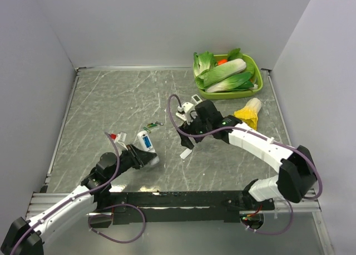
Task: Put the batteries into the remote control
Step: Pick up the battery cover at the center of the board.
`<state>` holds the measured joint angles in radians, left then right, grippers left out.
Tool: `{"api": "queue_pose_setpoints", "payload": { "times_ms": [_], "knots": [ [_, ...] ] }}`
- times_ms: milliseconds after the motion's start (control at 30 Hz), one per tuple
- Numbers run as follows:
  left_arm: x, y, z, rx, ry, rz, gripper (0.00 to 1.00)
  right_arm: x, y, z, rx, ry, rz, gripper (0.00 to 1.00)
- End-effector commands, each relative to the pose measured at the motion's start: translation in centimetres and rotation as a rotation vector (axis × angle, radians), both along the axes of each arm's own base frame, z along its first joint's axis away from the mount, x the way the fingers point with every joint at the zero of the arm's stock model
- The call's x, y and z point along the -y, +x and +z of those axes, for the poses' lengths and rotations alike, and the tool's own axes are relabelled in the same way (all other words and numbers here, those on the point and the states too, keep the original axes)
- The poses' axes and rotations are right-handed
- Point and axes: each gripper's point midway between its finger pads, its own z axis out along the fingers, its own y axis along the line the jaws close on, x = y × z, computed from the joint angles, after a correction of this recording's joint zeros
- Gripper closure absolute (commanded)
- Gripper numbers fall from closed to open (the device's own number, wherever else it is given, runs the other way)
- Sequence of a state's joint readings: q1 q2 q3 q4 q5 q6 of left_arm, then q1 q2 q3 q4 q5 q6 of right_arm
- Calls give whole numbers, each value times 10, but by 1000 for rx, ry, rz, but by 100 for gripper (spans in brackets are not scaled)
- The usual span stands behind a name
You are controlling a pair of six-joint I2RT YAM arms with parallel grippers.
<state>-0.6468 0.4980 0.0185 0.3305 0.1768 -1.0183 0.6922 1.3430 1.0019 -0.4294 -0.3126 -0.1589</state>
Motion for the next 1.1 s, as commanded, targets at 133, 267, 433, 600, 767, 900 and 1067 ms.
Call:
{"api": "queue_pose_setpoints", "payload": {
  "times_ms": [133, 267, 433, 600, 767, 900, 1067],
  "knots": [
    [-11, 8, 6, 20, 5, 76, 99, 13, 10, -39, -278, 29, -525, 0],
    [-11, 7, 2, 17, 4, 74, 99, 26, 6, -68, -331, -31, -692, 0],
    [-10, 6, 1, 21, -5, 67, 99, 24, 3, -81, -374, 32, -857, 0],
    [-9, 6, 3, 34, 1, 59, 99, 47, 2, -87, -321, -136, -1144, 4],
    [-10, 5, 4, 39, 5, 60, 99, 32, 7, -86, -298, -283, -1266, 8],
    [-12, 4, 7, 50, 2, 61, 99, 26, 3, -99, -348, -290, -1359, 17],
    [-14, 4, 8, 60, -1, 69, 99, 23, -8, -113, -401, -295, -1407, 24]
  ]
}}
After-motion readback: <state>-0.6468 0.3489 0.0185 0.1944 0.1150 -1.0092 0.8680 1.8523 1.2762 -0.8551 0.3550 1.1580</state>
